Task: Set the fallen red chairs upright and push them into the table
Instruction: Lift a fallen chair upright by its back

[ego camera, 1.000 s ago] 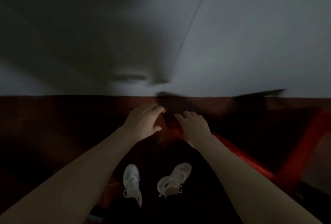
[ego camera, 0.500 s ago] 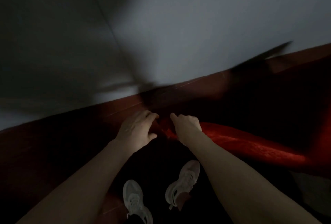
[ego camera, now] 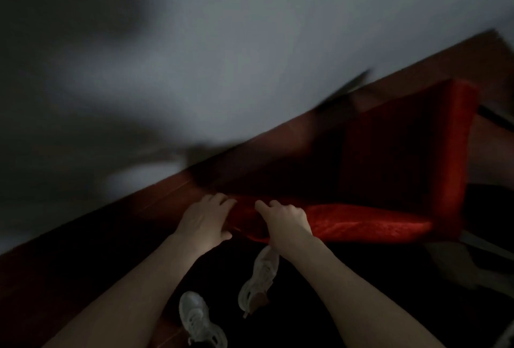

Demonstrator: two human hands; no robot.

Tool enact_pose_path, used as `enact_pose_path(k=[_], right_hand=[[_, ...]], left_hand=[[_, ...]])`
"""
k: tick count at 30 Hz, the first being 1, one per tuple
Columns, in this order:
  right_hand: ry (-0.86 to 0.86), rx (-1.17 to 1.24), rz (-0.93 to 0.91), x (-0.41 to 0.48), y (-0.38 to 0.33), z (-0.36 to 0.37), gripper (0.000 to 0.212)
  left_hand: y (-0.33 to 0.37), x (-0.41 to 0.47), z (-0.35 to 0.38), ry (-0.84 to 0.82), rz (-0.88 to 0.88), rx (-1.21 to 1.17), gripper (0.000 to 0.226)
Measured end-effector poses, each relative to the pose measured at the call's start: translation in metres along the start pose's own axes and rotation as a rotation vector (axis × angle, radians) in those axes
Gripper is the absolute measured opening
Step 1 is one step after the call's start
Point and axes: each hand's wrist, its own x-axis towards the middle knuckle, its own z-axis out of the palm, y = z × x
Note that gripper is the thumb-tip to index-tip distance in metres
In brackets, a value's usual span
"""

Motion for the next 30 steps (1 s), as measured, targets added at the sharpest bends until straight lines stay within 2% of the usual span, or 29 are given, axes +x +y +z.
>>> enact_pose_path(k=[6,8,9,11,13,17,20,22,25,30], right_hand=[[0.208,0.204,0.039,-0.099,0.080,-0.098,0.059],[0.288,0.268,0.064,-0.126,0.104,-0.124,0.053],[0.329,0.297,0.080,-0.140,0.117,-0.136,0.051],[0.390,0.347,0.110,-0.166,0.142,-0.156,0.048],[0.429,0.395,0.154,-0.192,0.169,-0.173,0.048],[0.502,0.450,0.232,-0.234,0.217,-0.203,0.048],[0.592,0.402,0.328,-0.259,0.244,-0.221,0.050],[0.668,0.274,0.406,-0.269,0.252,-0.231,0.054],[0.643,0.096,0.482,-0.280,0.262,-0.240,0.065],[0.770,0.136,0.683,-0.296,0.313,-0.245,0.039]], left_hand=[[0.109,0.014,-0.073,0.003,0.220,0.104,0.096],[0.144,0.020,-0.097,0.027,0.263,0.067,0.097],[0.163,0.023,-0.111,0.038,0.281,0.039,0.092],[0.198,0.028,-0.137,0.057,0.325,-0.008,0.068],[0.234,0.032,-0.164,0.061,0.389,0.038,0.047],[0.296,0.042,-0.210,0.119,0.496,0.238,0.047],[0.343,0.050,-0.243,0.115,0.560,0.323,0.050],[0.372,0.055,-0.263,0.100,0.589,0.340,0.054],[0.421,0.065,-0.284,0.112,0.666,0.402,0.055],[0.489,0.084,-0.307,0.150,0.856,0.545,0.048]])
